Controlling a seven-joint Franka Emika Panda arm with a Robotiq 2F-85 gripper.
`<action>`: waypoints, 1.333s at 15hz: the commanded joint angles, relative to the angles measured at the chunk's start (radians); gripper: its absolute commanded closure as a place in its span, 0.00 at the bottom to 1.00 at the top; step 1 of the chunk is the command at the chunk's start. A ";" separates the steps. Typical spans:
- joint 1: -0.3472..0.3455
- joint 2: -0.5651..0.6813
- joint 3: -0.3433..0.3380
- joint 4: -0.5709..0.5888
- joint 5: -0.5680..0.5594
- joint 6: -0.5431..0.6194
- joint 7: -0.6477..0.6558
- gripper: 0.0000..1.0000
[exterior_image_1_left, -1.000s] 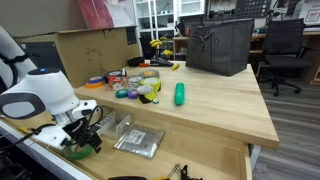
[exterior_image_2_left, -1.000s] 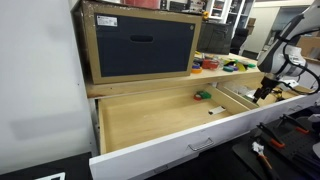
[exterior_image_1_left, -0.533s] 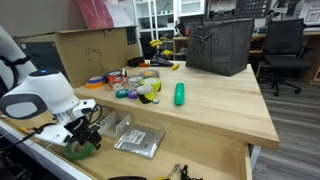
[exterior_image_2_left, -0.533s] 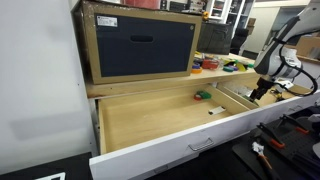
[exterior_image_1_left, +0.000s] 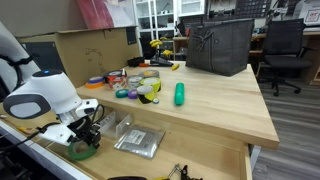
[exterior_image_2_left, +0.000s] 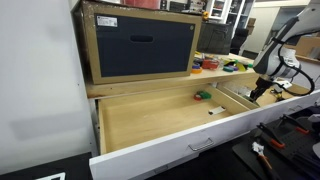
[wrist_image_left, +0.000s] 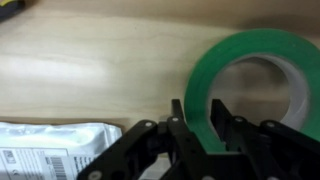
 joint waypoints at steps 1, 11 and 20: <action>-0.049 -0.032 0.057 -0.008 0.024 0.010 0.000 0.93; -0.262 -0.307 0.302 -0.083 0.099 -0.082 -0.013 0.94; -0.233 -0.381 0.136 -0.017 -0.198 -0.312 0.413 0.94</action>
